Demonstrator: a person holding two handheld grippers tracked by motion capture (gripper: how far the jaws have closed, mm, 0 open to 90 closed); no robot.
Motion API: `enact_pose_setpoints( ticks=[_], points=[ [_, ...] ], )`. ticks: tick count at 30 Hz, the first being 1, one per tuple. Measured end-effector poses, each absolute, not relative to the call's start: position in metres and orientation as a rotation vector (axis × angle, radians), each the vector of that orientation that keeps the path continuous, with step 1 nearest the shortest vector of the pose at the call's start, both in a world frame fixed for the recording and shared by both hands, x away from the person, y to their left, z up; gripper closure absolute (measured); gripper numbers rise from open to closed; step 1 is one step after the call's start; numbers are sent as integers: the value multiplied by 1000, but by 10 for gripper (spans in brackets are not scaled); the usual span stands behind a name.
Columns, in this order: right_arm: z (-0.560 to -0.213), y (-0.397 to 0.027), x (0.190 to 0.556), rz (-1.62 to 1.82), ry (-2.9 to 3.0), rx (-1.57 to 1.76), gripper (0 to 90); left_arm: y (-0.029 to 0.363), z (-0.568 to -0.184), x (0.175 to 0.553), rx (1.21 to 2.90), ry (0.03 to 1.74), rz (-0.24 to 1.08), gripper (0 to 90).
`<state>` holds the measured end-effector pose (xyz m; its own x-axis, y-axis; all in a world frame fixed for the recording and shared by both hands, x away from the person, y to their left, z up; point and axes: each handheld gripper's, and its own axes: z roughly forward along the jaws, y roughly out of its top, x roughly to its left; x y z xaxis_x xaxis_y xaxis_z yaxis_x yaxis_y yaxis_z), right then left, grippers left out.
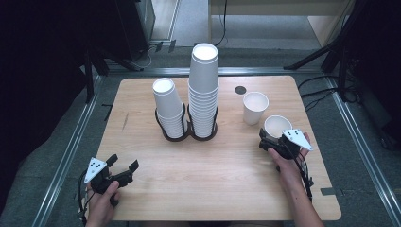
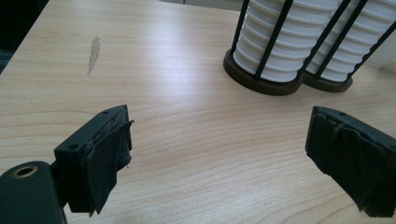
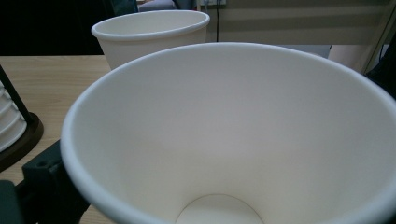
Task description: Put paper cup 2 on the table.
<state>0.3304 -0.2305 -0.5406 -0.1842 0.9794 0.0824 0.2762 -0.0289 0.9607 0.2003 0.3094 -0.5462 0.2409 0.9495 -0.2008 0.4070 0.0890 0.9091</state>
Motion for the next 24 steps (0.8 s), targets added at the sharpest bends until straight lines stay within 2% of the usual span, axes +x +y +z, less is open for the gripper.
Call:
enact_pose_setpoints(
  ticks=[24],
  points=[
    [-525,-242,301,1256,1553,1319,0,307,-544,200,1493,1323,662,73]
  ],
)
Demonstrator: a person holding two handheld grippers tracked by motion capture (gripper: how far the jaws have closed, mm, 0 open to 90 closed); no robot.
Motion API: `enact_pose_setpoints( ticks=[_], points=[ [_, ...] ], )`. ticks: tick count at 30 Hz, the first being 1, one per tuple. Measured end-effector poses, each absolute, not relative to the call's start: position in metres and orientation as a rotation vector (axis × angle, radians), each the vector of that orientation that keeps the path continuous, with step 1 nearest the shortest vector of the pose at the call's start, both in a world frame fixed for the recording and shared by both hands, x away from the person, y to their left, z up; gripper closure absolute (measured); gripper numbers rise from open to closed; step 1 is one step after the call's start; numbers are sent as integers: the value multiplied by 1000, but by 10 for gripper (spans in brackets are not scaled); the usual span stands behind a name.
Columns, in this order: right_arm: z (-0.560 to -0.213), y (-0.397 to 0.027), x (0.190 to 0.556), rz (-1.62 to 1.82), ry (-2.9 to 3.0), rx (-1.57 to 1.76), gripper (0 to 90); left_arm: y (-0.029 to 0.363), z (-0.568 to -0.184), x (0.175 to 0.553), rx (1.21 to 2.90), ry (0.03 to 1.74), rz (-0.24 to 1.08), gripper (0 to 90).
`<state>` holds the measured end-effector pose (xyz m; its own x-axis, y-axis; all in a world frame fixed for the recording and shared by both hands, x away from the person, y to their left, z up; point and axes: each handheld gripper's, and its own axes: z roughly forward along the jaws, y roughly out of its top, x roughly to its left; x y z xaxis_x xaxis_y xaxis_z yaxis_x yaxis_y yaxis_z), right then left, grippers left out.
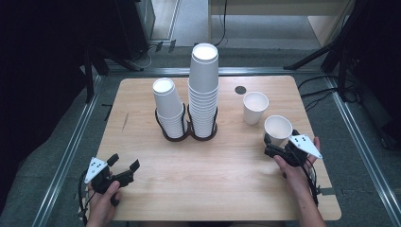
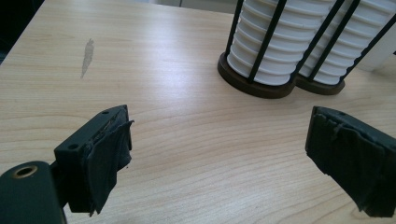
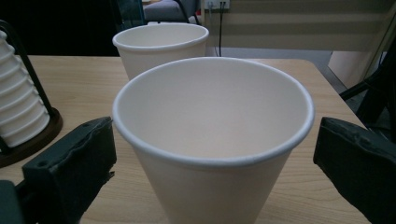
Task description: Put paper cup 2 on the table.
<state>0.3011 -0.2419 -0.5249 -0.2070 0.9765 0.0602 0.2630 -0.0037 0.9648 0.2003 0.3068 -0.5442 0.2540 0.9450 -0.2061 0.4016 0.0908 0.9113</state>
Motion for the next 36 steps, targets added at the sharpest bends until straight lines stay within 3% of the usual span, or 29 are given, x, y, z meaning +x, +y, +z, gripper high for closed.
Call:
enact_pose_setpoints(
  ticks=[36],
  points=[
    [-538,-311,235,1122,1518,1362,0,302,-546,200,1518,1315,658,72]
  ],
)
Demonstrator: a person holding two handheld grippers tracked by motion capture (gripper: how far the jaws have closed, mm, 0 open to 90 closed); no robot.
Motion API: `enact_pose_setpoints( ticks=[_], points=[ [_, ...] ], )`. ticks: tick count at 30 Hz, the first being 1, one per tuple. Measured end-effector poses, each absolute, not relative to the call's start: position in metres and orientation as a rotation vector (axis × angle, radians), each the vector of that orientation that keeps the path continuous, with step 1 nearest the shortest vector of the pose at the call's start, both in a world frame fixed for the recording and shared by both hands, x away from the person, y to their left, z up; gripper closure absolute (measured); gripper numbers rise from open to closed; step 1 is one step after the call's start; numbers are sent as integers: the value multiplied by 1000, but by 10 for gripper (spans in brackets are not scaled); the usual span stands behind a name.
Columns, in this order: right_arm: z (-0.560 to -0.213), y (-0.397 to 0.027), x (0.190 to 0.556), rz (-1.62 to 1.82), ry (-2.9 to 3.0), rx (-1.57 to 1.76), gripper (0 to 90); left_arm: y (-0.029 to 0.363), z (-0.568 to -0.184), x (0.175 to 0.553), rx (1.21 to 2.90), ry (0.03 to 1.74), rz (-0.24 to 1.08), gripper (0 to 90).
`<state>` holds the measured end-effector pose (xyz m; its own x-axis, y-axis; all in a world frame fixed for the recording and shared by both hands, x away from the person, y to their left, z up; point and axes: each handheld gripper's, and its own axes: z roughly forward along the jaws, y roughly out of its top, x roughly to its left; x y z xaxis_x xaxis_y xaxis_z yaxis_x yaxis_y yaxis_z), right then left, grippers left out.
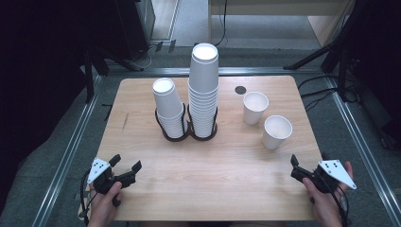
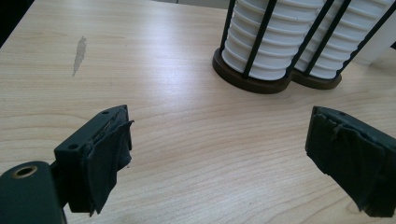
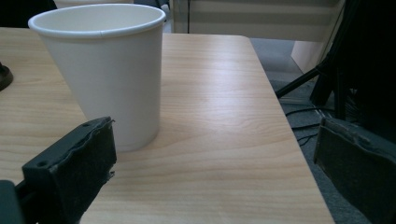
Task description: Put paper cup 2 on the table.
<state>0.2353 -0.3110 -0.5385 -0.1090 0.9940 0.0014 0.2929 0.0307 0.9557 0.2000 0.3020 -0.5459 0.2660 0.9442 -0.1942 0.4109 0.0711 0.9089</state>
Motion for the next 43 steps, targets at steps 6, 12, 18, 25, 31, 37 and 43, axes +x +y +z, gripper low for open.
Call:
enact_pose_setpoints(
  ticks=[6,12,18,25,31,37,43],
  points=[
    [-540,-320,223,1105,1514,1360,0,302,-546,200,1516,1316,658,72],
    [-543,-328,213,1093,1523,1367,0,302,-547,200,1515,1320,659,73],
    [-543,-334,203,1096,1526,1368,0,302,-547,201,1517,1321,656,73],
    [-546,-338,196,1088,1537,1367,0,301,-548,201,1526,1318,659,73],
    [-547,-338,193,1088,1545,1366,0,301,-548,201,1530,1317,660,73],
    [-549,-337,194,1082,1558,1361,0,300,-549,202,1529,1317,656,72],
    [-549,-337,195,1077,1554,1366,0,300,-549,202,1532,1317,656,72]
  ],
)
